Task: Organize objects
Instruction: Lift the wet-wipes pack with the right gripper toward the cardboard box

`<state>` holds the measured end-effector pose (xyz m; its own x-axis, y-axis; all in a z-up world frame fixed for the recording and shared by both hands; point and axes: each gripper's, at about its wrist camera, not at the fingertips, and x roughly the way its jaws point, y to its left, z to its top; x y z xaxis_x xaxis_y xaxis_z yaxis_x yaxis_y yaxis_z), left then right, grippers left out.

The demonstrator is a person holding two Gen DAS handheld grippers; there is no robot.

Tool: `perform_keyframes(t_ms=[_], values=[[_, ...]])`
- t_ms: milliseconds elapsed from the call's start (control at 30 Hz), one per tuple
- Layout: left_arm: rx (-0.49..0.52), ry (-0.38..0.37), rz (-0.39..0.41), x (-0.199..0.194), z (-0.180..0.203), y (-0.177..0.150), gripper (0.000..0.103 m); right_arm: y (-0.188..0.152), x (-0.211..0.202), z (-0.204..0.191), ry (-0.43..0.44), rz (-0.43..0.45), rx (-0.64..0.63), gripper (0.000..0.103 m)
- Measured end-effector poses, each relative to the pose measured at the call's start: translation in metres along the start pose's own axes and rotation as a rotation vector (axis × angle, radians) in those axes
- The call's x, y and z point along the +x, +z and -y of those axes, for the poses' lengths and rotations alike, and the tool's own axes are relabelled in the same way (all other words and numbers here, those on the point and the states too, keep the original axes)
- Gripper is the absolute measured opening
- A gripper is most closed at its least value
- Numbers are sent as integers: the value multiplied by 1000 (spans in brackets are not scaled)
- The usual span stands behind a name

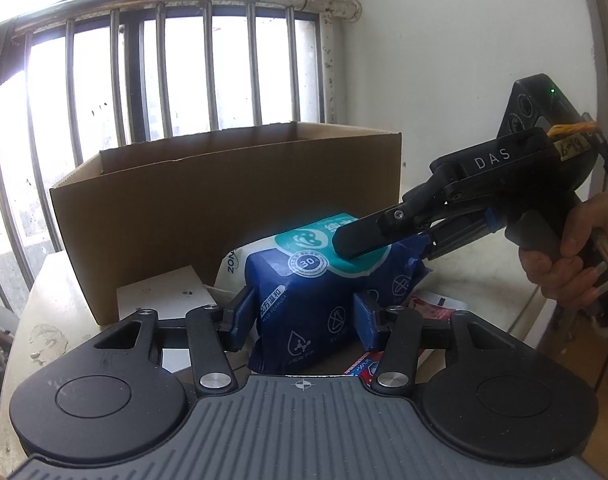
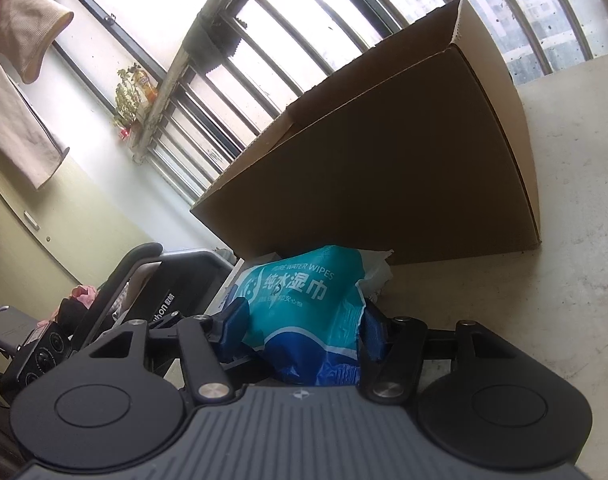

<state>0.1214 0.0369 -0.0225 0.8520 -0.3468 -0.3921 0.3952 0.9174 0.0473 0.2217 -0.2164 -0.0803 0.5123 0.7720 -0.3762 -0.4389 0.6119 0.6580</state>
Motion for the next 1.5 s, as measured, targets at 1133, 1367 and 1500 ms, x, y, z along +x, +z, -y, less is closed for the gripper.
perform_keyframes(t_ms=[1133, 1367, 1500], values=[[86, 31, 270, -63, 22, 55, 49, 12, -80, -107, -37, 208, -338, 62], [99, 36, 290, -45, 7, 77, 49, 44, -72, -101, -6, 213, -304, 62], [89, 40, 266, -23, -8, 99, 49, 79, -56, -91, -8, 210, -247, 62]])
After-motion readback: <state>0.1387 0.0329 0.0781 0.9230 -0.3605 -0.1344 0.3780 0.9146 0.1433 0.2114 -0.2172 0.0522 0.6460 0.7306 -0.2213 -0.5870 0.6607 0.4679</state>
